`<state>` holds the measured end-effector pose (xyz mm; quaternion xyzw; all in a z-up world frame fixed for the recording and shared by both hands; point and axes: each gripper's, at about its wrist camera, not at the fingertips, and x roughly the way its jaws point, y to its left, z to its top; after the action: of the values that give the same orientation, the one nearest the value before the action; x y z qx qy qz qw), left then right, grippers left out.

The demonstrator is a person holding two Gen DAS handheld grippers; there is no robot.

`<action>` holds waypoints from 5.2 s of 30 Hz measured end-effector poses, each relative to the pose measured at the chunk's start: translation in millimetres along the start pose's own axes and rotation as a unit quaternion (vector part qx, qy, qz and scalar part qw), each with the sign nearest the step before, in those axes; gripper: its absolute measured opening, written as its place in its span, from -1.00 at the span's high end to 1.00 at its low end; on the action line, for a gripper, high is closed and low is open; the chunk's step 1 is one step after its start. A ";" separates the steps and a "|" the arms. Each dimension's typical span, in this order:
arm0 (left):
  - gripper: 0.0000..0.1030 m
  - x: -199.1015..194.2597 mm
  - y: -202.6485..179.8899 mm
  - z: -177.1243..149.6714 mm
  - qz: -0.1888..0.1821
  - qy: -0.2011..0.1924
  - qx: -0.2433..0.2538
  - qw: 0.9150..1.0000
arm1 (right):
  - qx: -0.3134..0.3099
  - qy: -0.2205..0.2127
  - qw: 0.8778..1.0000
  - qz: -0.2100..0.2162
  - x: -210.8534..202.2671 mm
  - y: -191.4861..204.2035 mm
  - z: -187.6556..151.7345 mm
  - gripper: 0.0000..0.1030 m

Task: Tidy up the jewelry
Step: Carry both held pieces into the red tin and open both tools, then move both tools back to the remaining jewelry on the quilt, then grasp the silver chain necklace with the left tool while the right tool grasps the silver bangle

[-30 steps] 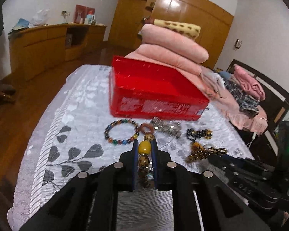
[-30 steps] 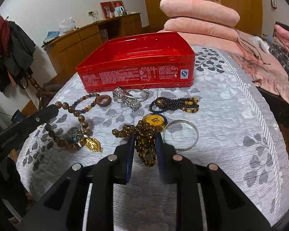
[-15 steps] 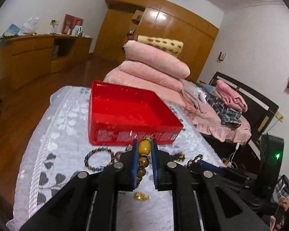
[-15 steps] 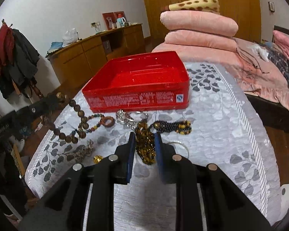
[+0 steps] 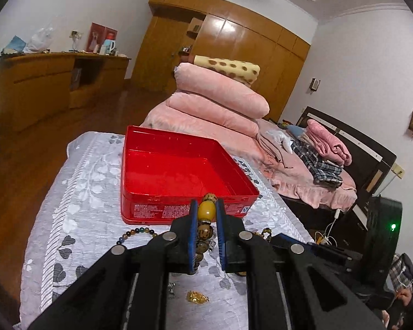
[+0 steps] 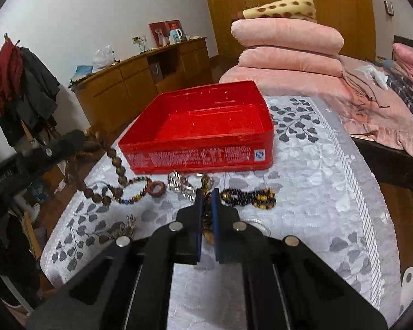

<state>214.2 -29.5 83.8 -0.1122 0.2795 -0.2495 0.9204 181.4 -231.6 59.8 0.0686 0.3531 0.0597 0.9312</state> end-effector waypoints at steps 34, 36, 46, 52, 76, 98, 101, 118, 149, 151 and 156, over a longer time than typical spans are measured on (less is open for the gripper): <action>0.75 99.6 22.6 88.3 0.027 -0.006 -0.004 1.000 | -0.035 -0.050 0.998 0.027 49.8 -4.2 142.9 0.90; 0.75 112.2 27.3 87.2 0.039 0.004 -0.005 0.999 | -0.032 -0.040 0.998 0.026 65.9 -6.8 147.0 0.90; 0.69 158.7 50.8 72.5 0.072 0.066 -0.022 0.995 | -0.028 0.007 0.999 0.013 128.9 -15.1 142.1 0.79; 0.29 143.1 48.9 75.6 0.080 0.049 -0.020 0.995 | -0.023 -0.012 1.000 0.010 114.2 -19.4 139.7 0.52; -0.64 11.3 32.8 -22.4 0.164 0.029 0.022 0.986 | 0.031 0.004 0.999 -0.036 28.0 -36.3 -8.6 0.02; -0.64 18.5 27.8 -81.0 0.170 0.079 0.025 0.982 | 0.007 0.071 0.995 -0.068 44.2 -33.1 -50.6 -0.19; -0.64 20.6 27.9 -81.4 0.167 0.084 0.025 0.982 | -0.001 0.080 0.994 -0.068 49.2 -29.8 -49.8 -0.19; -0.64 22.6 26.5 -82.5 0.161 0.092 0.031 0.982 | -0.011 0.086 0.993 -0.084 53.7 -26.7 -49.4 0.08; 0.69 39.8 31.5 -84.9 0.142 0.137 0.025 0.980 | 0.000 0.084 0.994 -0.069 51.5 -30.5 -51.3 0.06; 0.66 41.3 33.0 -82.9 0.140 0.139 0.022 0.980 | 0.000 0.084 0.994 -0.069 52.0 -30.7 -51.1 0.05; 0.49 52.5 25.5 -79.4 0.144 0.147 0.046 0.978 | -0.008 0.089 0.994 -0.069 55.4 -27.6 -49.8 -0.06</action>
<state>216.8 -40.5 -14.1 0.0096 0.4131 -0.1407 0.8997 191.2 -245.6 -17.8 0.0305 0.4381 0.0039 0.8984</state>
